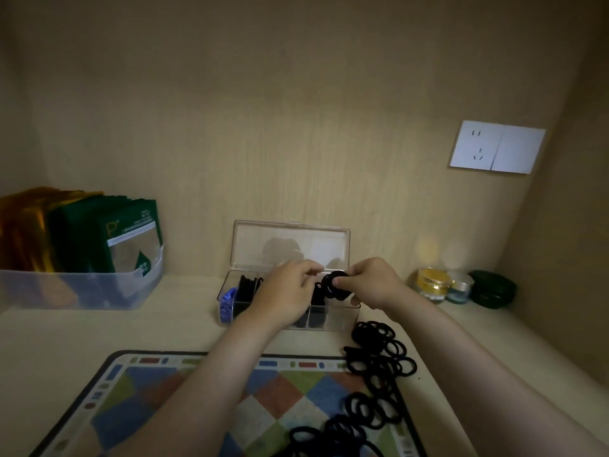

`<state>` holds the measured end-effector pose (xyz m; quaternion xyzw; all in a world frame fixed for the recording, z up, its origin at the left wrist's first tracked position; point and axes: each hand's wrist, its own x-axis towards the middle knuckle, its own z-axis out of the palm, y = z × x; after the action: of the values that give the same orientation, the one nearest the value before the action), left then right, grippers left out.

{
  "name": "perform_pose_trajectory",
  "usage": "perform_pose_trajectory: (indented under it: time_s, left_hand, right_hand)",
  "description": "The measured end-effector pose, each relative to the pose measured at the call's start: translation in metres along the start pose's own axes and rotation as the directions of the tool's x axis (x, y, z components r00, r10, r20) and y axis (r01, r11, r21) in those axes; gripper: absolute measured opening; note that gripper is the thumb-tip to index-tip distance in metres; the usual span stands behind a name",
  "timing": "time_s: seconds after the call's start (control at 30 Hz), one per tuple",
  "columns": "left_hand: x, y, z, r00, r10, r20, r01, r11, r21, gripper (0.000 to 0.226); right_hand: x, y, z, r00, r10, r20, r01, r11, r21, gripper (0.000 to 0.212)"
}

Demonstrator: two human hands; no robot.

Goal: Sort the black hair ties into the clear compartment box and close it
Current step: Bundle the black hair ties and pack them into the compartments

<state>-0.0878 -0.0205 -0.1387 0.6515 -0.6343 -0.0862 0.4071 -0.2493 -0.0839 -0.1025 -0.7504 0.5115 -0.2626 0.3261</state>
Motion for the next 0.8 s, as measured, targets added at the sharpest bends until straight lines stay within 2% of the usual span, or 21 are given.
perform_pose_trajectory:
  time_s: [0.1, 0.17, 0.4, 0.53, 0.63, 0.73, 0.8]
  left_hand:
    - [-0.003, -0.017, 0.007, 0.996, 0.083, 0.011, -0.084, 0.985, 0.154, 0.035]
    - [-0.004, -0.024, 0.010, 0.994, 0.112, 0.014, -0.113, 0.972, 0.206, 0.036]
    - [-0.005, -0.022, 0.011, 0.982, 0.184, 0.037, -0.188, 0.960, 0.209, 0.034]
    - [-0.007, -0.021, 0.011, 0.973, 0.198, 0.118, -0.222, 0.943, 0.248, 0.033]
    - [-0.008, -0.021, 0.009, 0.970, 0.192, 0.151, -0.227, 0.935, 0.271, 0.037]
    - [-0.008, -0.020, 0.010, 0.966, 0.203, 0.160, -0.243, 0.921, 0.303, 0.036]
    - [-0.008, -0.021, 0.011, 0.969, 0.189, 0.161, -0.229, 0.928, 0.293, 0.036]
  right_hand:
    - [0.011, 0.001, 0.008, 1.000, -0.022, -0.020, 0.017, 0.976, -0.216, 0.020]
    - [0.012, -0.002, 0.012, 1.000, -0.020, -0.023, 0.010, 0.924, -0.383, 0.019]
    - [0.017, -0.013, 0.021, 0.997, 0.070, 0.037, -0.027, 0.742, -0.670, 0.018]
    - [0.020, -0.018, 0.020, 0.987, 0.091, 0.133, 0.028, 0.718, -0.695, 0.014]
    - [0.019, -0.018, 0.010, 0.966, 0.058, 0.252, 0.120, 0.763, -0.635, 0.019]
    - [0.012, -0.017, -0.003, 0.973, -0.014, 0.231, 0.135, 0.846, -0.516, 0.034]
    - [0.006, -0.015, -0.009, 0.979, -0.093, 0.180, 0.170, 0.862, -0.477, 0.036]
